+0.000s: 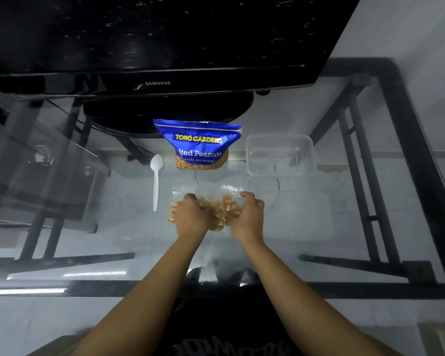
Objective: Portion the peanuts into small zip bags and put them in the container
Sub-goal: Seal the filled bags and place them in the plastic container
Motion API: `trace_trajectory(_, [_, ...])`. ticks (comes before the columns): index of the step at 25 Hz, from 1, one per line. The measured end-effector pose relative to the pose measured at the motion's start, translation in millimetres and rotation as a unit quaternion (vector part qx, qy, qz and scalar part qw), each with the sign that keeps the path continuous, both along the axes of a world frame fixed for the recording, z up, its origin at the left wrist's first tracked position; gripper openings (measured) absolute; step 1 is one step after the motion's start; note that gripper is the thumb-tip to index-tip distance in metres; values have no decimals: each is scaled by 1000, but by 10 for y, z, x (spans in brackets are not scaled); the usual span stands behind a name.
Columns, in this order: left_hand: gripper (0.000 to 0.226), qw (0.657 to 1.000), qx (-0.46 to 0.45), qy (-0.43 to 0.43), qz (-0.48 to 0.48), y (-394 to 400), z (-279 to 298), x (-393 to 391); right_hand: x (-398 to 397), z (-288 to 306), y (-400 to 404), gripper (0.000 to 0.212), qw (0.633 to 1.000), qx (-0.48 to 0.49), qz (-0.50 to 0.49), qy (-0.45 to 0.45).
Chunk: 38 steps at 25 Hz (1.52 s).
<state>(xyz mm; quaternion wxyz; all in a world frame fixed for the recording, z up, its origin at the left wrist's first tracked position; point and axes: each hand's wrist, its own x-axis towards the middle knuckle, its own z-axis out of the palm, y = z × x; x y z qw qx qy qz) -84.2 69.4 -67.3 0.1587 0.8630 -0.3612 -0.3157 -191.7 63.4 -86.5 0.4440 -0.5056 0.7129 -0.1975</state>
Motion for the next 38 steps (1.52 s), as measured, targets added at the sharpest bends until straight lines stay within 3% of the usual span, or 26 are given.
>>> trace_trajectory(6, [31,997,-56,27,-46,95,-20,-18,3,-80,119,39,996,-69,44,47])
trace_trajectory(10, [31,993,-87,50,-55,108,-28,65,29,-91,217,43,993,-116,15,-5])
trace_trajectory(15, [25,977,-131,158,-62,88,156,-67,-273,136,219,44,981,-142,-70,-113])
trace_trajectory(20, [23,962,-157,199,-105,-524,383,-632,-890,431,-320,43,973,-183,-95,-106])
trace_trajectory(25, [16,972,-159,154,-77,-1257,461,-1062,-1271,412,-1145,43,980,-193,-38,-34])
trace_trajectory(28, [7,984,-90,149,-39,-1385,264,-1126,-1259,257,-1345,44,989,-135,45,48])
trace_trajectory(33, [12,990,-31,132,-32,-1380,37,-1124,-1195,85,-1411,47,980,-54,133,140])
trace_trajectory(35, [22,995,-12,72,-64,-1376,25,-1112,-1174,85,-1444,45,975,-42,148,163])
trace_trajectory(38, [23,979,19,-96,-178,-1345,53,-1126,-1162,87,-1480,42,960,-30,172,217])
